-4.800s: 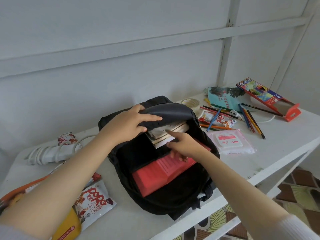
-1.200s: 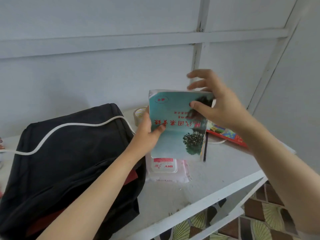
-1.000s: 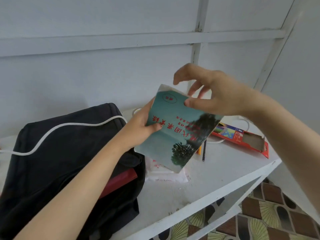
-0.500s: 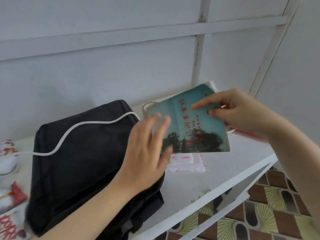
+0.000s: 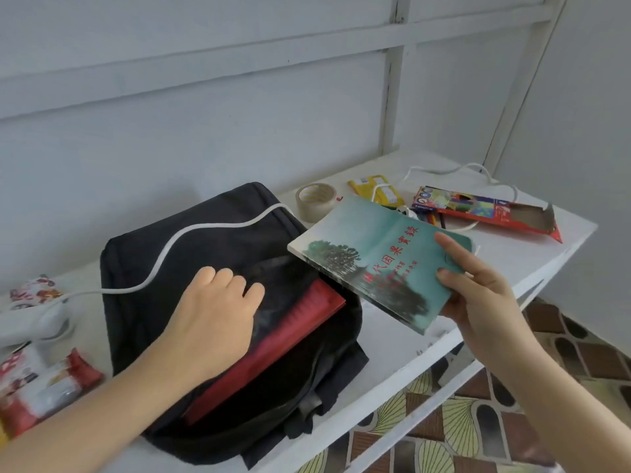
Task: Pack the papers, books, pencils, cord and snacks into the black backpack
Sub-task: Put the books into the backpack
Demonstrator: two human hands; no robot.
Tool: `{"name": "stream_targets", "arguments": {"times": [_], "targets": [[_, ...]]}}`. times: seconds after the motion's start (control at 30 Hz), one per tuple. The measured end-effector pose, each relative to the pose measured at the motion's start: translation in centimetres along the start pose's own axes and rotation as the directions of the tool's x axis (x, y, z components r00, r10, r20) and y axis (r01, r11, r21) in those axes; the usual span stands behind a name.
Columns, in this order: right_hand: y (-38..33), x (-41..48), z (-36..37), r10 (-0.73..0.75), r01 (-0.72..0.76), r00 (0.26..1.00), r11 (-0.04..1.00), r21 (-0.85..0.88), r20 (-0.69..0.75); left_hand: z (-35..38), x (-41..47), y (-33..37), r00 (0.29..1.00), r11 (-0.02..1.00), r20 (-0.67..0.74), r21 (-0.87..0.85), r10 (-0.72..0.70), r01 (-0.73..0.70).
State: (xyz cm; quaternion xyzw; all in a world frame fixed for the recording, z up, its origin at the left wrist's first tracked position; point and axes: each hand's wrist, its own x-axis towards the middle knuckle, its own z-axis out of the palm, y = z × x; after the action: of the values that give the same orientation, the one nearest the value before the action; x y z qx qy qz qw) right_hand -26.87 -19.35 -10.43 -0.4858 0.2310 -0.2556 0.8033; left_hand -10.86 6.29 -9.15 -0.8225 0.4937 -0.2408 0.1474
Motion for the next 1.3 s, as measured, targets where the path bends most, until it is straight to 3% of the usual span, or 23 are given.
{"name": "stream_targets", "arguments": {"times": [0.17, 0.5, 0.57, 0.67, 0.77, 0.83, 0.9, 1.0, 1.07, 1.13, 1.2, 1.3], "targets": [[3.0, -3.3, 1.0, 0.045, -0.041, 0.998, 0.994, 0.1, -0.039, 0.5, -2.8, 1.2, 0.969, 0.991, 0.217, 0.084, -0.119, 0.103], [6.1, -7.0, 3.3, 0.074, -0.049, 0.994, 0.956, 0.289, -0.075, 2.6, -2.4, -1.9, 0.983, 0.97, 0.006, -0.161, -0.182, 0.18], [6.3, -7.5, 3.7, 0.073, -0.045, 0.994, 0.952, 0.302, -0.083, 3.7, -2.7, -2.2, 0.988, 0.973, -0.074, -0.201, -0.134, 0.117], [6.6, -8.0, 4.1, 0.071, -0.04, 0.993, 0.951, 0.308, -0.092, 5.3, -3.7, -2.4, 1.0, 0.971, -0.022, -0.24, -0.018, 0.012], [6.8, -8.2, 4.2, 0.066, -0.03, 0.993, 0.947, 0.318, -0.103, 5.2, -3.6, -3.5, 0.997, 0.947, -0.062, -0.315, 0.051, -0.068], [6.9, -8.5, 4.2, 0.051, -0.019, 0.995, 0.945, 0.325, -0.089, 4.1, -2.7, -4.3, 0.998, 0.886, -0.057, -0.46, 0.028, -0.051], [6.9, -8.6, 4.3, 0.035, -0.008, 0.996, 0.944, 0.33, -0.079, 3.0, -1.6, -5.6, 0.996, 0.792, 0.029, -0.604, -0.085, 0.085], [6.9, -8.6, 4.1, 0.033, -0.004, 0.995, 0.951, 0.31, -0.09, 3.3, 0.2, -9.3, 0.945, 0.566, 0.272, -0.757, -0.179, 0.326], [6.8, -8.8, 3.9, 0.031, -0.011, 0.998, 0.953, 0.303, -0.061, 4.1, 1.4, -11.3, 0.899, 0.445, 0.405, -0.783, -0.164, 0.434], [7.2, -9.0, 3.6, 0.043, -0.031, 0.998, 0.962, 0.272, -0.038, 4.9, 2.1, -11.2, 0.883, 0.489, 0.448, -0.744, -0.142, 0.456], [7.7, -9.2, 3.5, 0.062, -0.049, 0.997, 0.965, 0.258, -0.041, 5.1, 2.2, -10.0, 0.903, 0.581, 0.382, -0.696, -0.197, 0.421], [8.4, -9.6, 3.8, 0.087, -0.08, 0.996, 0.972, 0.222, -0.022, 5.5, 1.0, -8.5, 0.95, 0.71, 0.042, -0.654, -0.31, 0.261]]}}
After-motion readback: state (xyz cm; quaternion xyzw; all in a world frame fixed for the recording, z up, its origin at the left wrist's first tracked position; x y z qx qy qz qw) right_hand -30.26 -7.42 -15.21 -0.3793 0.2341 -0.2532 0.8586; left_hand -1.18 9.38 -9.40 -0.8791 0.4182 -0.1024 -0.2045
